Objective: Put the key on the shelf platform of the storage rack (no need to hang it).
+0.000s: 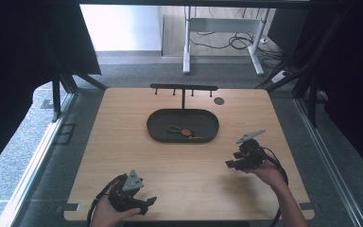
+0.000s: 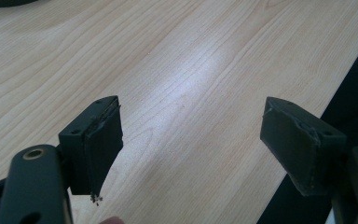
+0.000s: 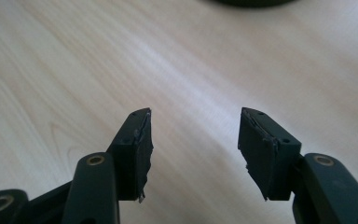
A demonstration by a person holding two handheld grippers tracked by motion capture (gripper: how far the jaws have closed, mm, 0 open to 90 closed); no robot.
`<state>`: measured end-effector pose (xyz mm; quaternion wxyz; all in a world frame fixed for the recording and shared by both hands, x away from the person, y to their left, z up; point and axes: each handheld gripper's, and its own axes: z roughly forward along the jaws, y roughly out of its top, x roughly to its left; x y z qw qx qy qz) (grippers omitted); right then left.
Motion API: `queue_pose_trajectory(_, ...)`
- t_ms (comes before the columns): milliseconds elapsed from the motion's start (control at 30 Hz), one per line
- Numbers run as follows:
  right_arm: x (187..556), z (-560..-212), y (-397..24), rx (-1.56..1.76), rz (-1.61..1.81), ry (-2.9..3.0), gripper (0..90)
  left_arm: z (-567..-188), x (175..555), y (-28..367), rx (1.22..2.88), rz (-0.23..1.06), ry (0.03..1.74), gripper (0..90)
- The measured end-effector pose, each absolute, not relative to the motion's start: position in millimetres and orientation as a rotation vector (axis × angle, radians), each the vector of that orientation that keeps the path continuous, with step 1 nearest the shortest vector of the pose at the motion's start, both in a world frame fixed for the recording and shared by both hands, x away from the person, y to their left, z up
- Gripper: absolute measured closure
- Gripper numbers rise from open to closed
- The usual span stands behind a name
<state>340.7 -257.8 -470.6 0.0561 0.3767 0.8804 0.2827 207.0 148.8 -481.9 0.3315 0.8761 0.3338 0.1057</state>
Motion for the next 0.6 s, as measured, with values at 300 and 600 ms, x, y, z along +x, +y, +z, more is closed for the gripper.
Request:
queue_pose_trajectory(300, 315, -506, -277, 1.262, 0.912, 2.593, 42.5, -479, 205, 152, 2.280, 0.303, 0.886, 21.4)
queue_pose_trajectory(600, 317, -507, -284, 1.278, 0.915, 2.508, 38.6, -478, 206, 153, 2.260, 0.309, 0.911, 21.4)
